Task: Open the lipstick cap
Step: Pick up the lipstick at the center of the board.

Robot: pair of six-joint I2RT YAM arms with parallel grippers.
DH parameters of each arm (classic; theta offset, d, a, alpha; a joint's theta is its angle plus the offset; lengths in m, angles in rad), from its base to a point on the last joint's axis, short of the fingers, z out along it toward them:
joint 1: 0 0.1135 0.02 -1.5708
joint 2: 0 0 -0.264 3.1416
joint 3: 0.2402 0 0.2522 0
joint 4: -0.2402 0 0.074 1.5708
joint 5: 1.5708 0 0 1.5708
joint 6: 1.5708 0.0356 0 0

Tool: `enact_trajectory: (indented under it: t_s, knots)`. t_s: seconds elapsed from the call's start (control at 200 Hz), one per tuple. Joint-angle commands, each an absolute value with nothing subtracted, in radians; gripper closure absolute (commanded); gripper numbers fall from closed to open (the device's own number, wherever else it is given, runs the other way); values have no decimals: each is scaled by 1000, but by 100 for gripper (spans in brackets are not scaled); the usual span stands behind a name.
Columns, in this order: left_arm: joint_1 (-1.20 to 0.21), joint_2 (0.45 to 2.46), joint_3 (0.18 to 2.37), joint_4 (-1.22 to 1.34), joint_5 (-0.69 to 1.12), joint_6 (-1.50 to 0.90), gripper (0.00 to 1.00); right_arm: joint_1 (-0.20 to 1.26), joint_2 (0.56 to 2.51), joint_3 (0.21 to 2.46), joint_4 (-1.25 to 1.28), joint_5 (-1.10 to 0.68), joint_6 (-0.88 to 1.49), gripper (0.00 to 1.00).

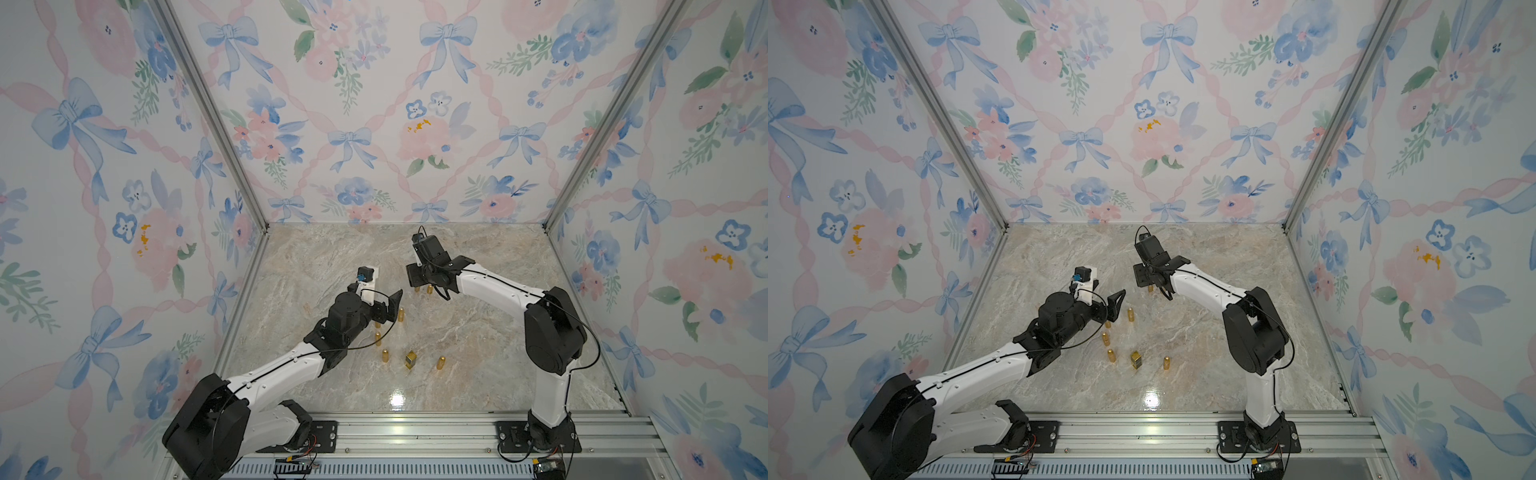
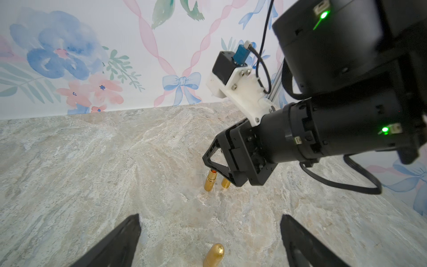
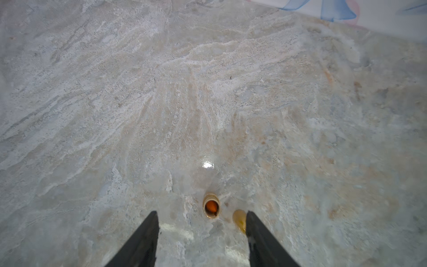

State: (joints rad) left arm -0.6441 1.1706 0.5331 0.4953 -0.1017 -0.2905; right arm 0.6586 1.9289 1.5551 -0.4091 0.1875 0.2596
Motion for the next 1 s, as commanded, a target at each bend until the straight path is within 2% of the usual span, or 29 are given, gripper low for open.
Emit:
enact_trajectory:
  t_s: [0.0,0.36,0.815,0.995]
  knots:
    - [-635,1139,507,467,-127,-307,2,674,1881,1604,-588,169,331,36]
    - [-636,1087,465,437,-157,-318,2,739,1842,1615,-753,67,513,32]
    - [-633,1045,430,407,-187,-324,2,823,1915,1533,-691,-9,679,31]
    - [-633,1036,426,397,-195,-325,2,839,1963,1531,-673,0,693,35]
